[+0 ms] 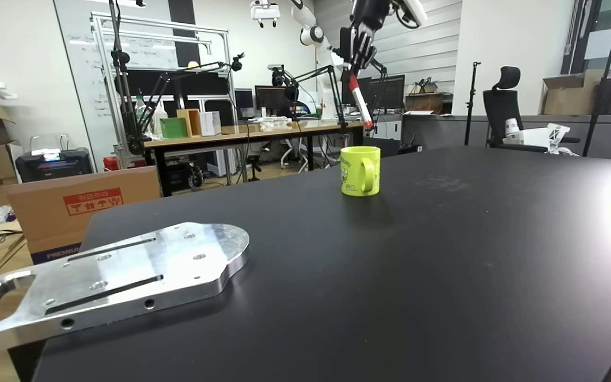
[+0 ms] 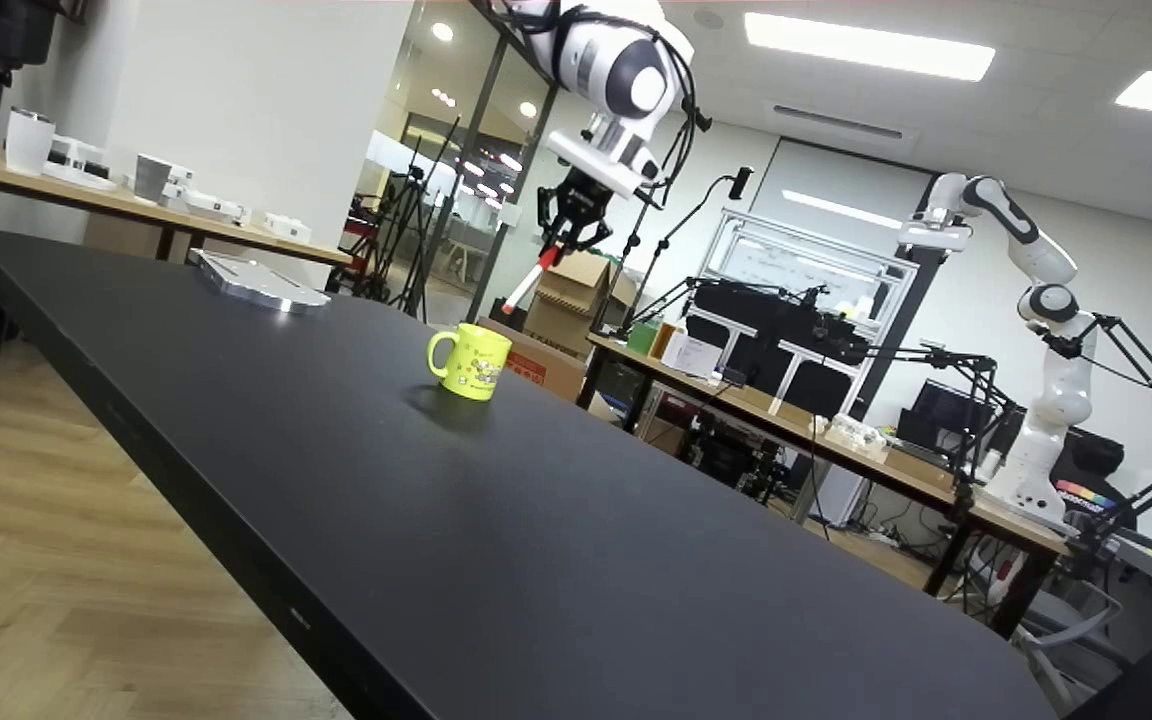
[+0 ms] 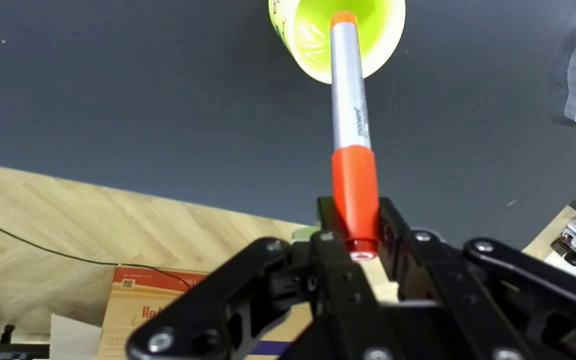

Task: Take the orange marker out of the yellow cup

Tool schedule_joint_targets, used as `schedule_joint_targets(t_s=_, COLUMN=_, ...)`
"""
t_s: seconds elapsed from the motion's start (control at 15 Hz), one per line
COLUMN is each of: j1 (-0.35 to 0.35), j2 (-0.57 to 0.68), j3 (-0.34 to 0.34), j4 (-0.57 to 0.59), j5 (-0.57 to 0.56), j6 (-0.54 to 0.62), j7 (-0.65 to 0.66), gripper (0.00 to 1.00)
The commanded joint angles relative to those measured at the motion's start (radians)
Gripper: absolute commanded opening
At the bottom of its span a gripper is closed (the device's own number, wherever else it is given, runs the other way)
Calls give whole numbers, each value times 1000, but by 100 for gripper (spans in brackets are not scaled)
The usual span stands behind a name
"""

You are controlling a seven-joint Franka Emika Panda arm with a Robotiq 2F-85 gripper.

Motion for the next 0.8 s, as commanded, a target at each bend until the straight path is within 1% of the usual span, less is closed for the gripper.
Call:
schedule_joint_targets(t_s=0.0, j1=-25, j2=-94, j3=-28, j4=-34, j5=-21, j6=-78, j7=42, gripper=6)
schedule_joint_targets(t_s=0.27, j1=-78, j2=-126, j3=-82, j4=-51, j5=-64, j6=-201, j7=54, gripper=6)
schedule_joint_targets(t_s=0.53, j1=-144, j2=-90, j3=-143, j4=-70, j5=-106, j6=-282, j7=57, gripper=6)
schedule_joint_targets(t_s=0.6, j1=-167, j2=-22, j3=-129, j4=26, j5=-128, j6=-345, j7=59, gripper=6)
schedule_joint_targets(t_s=0.73, j1=-205, j2=14, j3=-128, j4=30, j5=-133, j6=-391, j7=51, gripper=6)
